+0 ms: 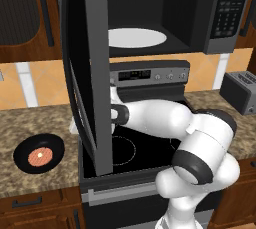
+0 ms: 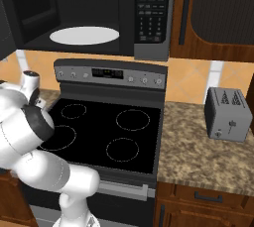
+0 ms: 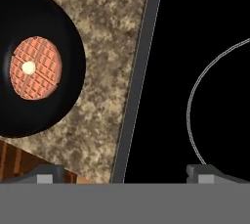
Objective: Open the microwave, place the bowl with waffle inside the microwave, then close the microwave door and turn it on.
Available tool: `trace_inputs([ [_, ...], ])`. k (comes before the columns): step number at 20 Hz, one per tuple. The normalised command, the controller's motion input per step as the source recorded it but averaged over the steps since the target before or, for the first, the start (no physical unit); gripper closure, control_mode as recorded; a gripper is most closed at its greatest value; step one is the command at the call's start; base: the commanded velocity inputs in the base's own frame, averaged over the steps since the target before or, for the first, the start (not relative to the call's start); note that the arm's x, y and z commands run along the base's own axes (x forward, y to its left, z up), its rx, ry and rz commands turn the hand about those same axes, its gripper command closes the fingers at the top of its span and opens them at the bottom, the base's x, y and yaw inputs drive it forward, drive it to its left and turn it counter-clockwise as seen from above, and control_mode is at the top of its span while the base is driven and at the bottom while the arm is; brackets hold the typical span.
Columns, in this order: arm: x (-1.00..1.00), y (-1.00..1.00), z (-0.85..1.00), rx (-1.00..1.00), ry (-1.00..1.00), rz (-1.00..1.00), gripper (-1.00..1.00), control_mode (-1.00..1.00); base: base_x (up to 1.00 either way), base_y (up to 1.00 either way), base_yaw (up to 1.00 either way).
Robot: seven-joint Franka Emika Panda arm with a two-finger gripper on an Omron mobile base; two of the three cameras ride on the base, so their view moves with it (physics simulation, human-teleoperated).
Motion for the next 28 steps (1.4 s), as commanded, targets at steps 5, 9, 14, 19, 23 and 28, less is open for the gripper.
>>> trace_inputs([
  [5, 0.00, 0.32, 0.00, 0.03, -0.05, 0.00, -1.00, -1.00, 0.00, 0.00, 0.00],
  [9, 0.02, 0.46, -0.01, 0.00, 0.00, 0.00, -1.00, -1.00, 0.00, 0.00, 0.00],
  [14, 0.15, 0.43, -0.14, 0.00, 0.00, 0.00, -1.00, -1.00, 0.00, 0.00, 0.00],
  [19, 0.33, 0.40, -0.34, 0.00, -0.01, -0.01, -1.00, -1.00, 0.00, 0.00, 0.00],
  [23, 0.36, 0.36, -0.39, 0.00, -0.04, -0.03, -1.00, -1.00, 0.00, 0.00, 0.00],
  [28, 0.30, 0.26, -0.27, 0.00, -0.04, -0.03, -1.00, -1.00, 0.00, 0.00, 0.00],
])
